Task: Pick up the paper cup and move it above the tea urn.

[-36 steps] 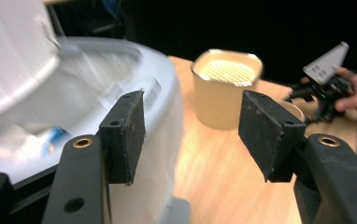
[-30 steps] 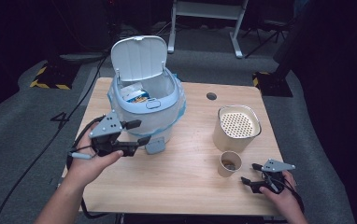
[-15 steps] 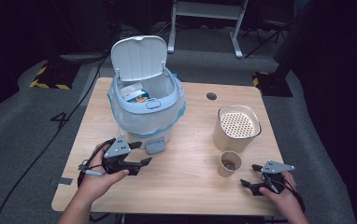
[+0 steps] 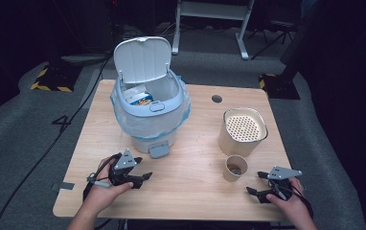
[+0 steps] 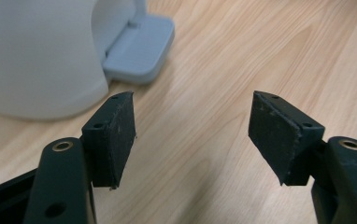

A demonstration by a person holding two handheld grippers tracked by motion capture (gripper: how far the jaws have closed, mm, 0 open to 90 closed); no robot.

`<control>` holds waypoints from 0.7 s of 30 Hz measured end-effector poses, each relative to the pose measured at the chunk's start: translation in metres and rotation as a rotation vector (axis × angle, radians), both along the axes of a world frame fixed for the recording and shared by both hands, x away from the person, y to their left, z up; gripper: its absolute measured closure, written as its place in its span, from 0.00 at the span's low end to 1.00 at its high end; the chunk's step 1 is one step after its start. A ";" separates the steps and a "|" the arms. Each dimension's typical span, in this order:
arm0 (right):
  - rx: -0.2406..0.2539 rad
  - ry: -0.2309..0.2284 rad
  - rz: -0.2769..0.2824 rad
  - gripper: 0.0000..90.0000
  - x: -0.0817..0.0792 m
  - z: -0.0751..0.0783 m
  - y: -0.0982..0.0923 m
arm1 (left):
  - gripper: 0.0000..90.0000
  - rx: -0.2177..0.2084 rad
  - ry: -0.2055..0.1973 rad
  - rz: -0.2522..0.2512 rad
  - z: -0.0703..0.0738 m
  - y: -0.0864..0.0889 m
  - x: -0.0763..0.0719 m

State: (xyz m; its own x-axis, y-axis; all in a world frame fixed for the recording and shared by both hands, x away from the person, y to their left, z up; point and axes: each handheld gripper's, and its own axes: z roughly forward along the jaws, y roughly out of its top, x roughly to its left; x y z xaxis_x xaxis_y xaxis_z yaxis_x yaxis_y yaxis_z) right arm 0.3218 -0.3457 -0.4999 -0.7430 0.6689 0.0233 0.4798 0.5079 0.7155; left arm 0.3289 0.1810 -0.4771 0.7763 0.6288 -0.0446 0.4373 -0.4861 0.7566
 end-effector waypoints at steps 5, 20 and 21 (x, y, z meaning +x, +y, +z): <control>0.016 -0.002 0.009 0.21 -0.002 0.004 0.003 | 0.35 0.031 0.039 0.015 -0.014 0.002 0.005; 0.115 -0.050 0.022 0.18 0.001 0.013 0.019 | 0.16 0.094 0.047 0.081 -0.027 0.003 0.009; 0.122 -0.055 0.021 0.18 0.002 0.013 0.021 | 0.16 0.091 0.049 0.081 -0.027 0.003 0.009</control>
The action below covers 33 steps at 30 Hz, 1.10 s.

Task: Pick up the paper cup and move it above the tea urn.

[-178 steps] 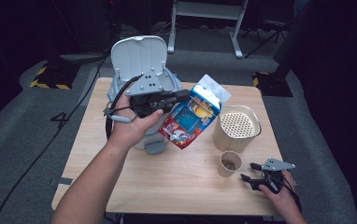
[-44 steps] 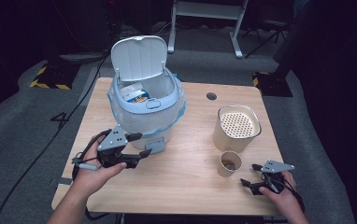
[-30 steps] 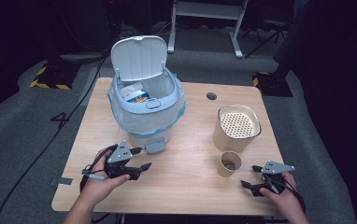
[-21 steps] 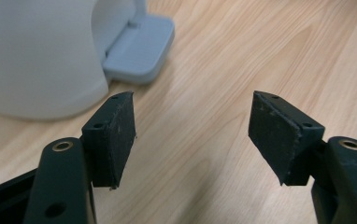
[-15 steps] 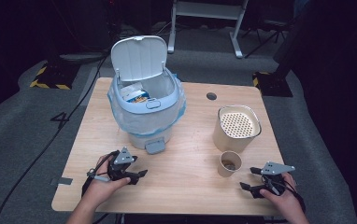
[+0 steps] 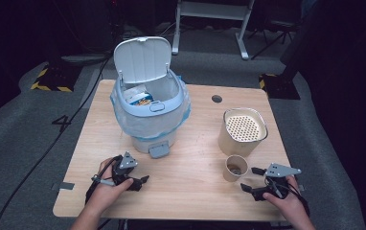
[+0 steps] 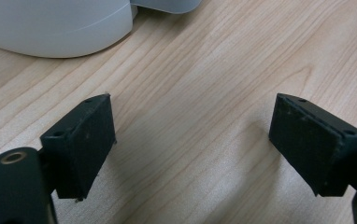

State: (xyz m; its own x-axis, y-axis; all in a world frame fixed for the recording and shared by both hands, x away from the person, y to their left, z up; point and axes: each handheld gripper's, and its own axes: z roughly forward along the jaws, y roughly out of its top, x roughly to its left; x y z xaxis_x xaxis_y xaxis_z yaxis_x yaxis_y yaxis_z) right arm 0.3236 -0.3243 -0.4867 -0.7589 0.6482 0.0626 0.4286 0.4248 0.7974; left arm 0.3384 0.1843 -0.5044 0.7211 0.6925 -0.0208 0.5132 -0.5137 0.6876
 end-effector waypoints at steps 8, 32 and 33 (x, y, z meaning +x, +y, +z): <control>0.019 -0.028 -0.038 0.19 0.008 -0.007 0.016 | 0.15 0.000 0.005 0.002 0.000 0.000 0.000; 0.112 -0.089 -0.002 0.24 0.022 -0.012 0.039 | 0.15 0.000 0.005 0.002 0.000 0.000 0.000; 0.116 -0.096 0.001 0.24 0.022 -0.012 0.039 | 0.15 0.000 0.005 0.002 0.000 0.000 0.000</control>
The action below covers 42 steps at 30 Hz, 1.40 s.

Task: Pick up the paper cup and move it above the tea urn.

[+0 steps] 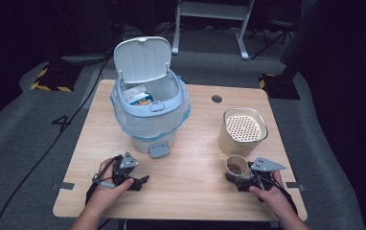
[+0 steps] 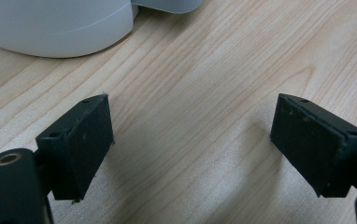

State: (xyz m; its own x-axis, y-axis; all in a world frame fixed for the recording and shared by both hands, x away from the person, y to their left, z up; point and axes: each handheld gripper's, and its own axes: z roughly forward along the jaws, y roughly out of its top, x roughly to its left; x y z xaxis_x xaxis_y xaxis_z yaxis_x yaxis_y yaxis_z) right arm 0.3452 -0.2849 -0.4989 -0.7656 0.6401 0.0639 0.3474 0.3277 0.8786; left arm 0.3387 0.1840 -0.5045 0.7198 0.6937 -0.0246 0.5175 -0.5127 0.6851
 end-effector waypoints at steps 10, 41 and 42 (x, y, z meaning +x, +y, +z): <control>0.022 0.024 0.116 0.32 0.008 0.003 -0.010 | 0.15 0.000 0.000 0.000 0.000 0.000 0.000; 0.014 -0.033 0.279 0.32 0.020 0.104 -0.013 | 0.15 0.001 -0.005 -0.043 0.000 0.004 0.004; 0.018 -0.039 0.280 0.32 0.021 0.109 -0.012 | 0.15 0.001 -0.005 -0.043 0.000 0.004 0.004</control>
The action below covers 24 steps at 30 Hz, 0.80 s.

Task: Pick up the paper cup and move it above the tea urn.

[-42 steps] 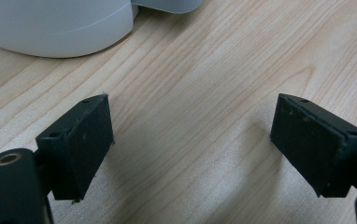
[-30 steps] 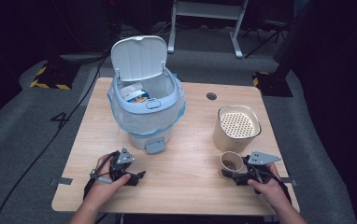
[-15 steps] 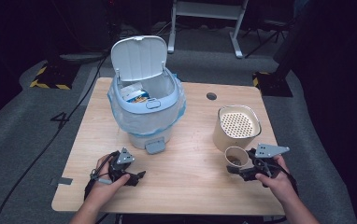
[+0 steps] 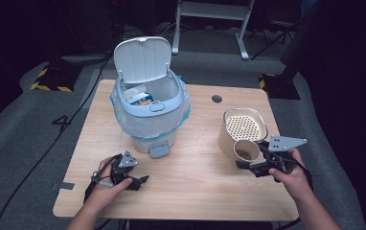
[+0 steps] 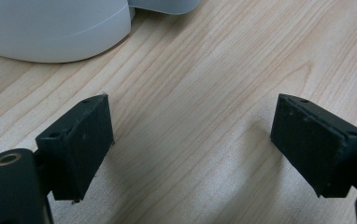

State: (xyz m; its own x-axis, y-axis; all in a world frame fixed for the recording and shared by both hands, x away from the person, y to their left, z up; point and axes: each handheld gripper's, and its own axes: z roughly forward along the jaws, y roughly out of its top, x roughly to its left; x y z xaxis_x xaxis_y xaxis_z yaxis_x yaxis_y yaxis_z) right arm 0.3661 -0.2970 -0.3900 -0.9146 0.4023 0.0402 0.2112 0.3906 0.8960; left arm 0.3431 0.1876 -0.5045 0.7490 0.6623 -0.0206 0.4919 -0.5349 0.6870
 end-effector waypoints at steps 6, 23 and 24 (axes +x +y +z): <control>-0.006 -0.031 -0.012 0.32 0.008 0.028 0.002 | 0.15 -0.001 0.000 0.003 0.000 0.000 0.000; -0.006 -0.069 -0.073 0.32 0.060 0.070 -0.011 | 0.15 -0.002 0.001 0.002 0.000 0.000 0.000; -0.009 -0.073 -0.080 0.32 0.063 0.071 -0.011 | 0.15 -0.001 0.001 0.002 0.000 0.000 0.000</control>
